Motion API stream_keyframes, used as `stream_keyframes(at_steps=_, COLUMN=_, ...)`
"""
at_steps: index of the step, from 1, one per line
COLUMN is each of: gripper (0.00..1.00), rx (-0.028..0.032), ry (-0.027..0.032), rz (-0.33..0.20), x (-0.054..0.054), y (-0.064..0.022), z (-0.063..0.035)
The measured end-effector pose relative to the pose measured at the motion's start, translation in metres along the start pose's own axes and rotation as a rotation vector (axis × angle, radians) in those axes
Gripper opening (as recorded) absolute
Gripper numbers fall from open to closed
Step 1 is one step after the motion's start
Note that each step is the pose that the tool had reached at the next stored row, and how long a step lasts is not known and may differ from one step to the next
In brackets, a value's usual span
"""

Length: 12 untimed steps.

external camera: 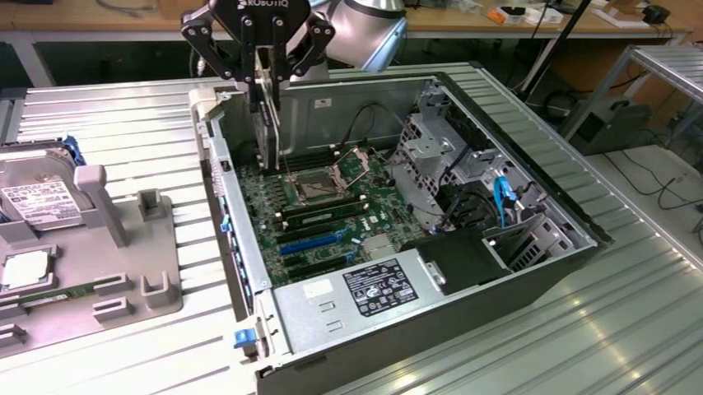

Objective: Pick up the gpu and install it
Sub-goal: 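Pick up the gpu and move the gpu toward the slot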

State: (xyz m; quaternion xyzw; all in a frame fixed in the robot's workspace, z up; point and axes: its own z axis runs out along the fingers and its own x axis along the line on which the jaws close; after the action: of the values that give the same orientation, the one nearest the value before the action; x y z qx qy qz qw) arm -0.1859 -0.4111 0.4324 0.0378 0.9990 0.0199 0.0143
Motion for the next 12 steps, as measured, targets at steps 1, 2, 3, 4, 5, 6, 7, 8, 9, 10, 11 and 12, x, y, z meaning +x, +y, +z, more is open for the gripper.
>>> stream_keyframes(at_steps=1, gripper=0.27, rx=0.0000, ry=0.0000, rz=0.000, x=-0.001, y=0.0001, z=0.0000)
stream_keyframes(at_steps=2, gripper=0.27, rx=0.0000, ry=0.0000, rz=0.000, x=-0.002, y=0.0002, z=0.0001)
stream_keyframes(at_steps=3, gripper=0.27, rx=0.0001, ry=0.0001, rz=0.000, x=-0.003, y=0.0003, z=0.0001)
stream_keyframes(at_steps=4, gripper=0.27, rx=0.0001, ry=0.0001, rz=0.000, x=-0.005, y=0.0005, z=0.0001)
stream_keyframes(at_steps=5, gripper=0.27, rx=0.0001, ry=0.0001, rz=0.000, x=-0.006, y=0.0006, z=0.0002)
stream_keyframes(at_steps=6, gripper=0.27, rx=0.0000, ry=0.0000, rz=0.000, x=-0.008, y=0.0007, z=0.0002)
stream_keyframes(at_steps=7, gripper=0.27, rx=0.0001, ry=0.0001, rz=0.000, x=-0.009, y=0.0008, z=0.0002)
stream_keyframes(at_steps=8, gripper=0.27, rx=0.0001, ry=0.0000, rz=0.000, x=-0.010, y=0.0009, z=0.0003)
stream_keyframes(at_steps=9, gripper=0.27, rx=0.0001, ry=0.0001, rz=0.000, x=-0.012, y=0.0011, z=0.0003)
stream_keyframes(at_steps=10, gripper=0.27, rx=0.0001, ry=0.0001, rz=0.000, x=-0.013, y=0.0012, z=0.0004)
stream_keyframes(at_steps=11, gripper=0.27, rx=0.0001, ry=0.0001, rz=0.000, x=-0.015, y=0.0013, z=0.0004)
stream_keyframes(at_steps=12, gripper=0.27, rx=0.0001, ry=0.0001, rz=0.000, x=-0.016, y=0.0015, z=0.0005)
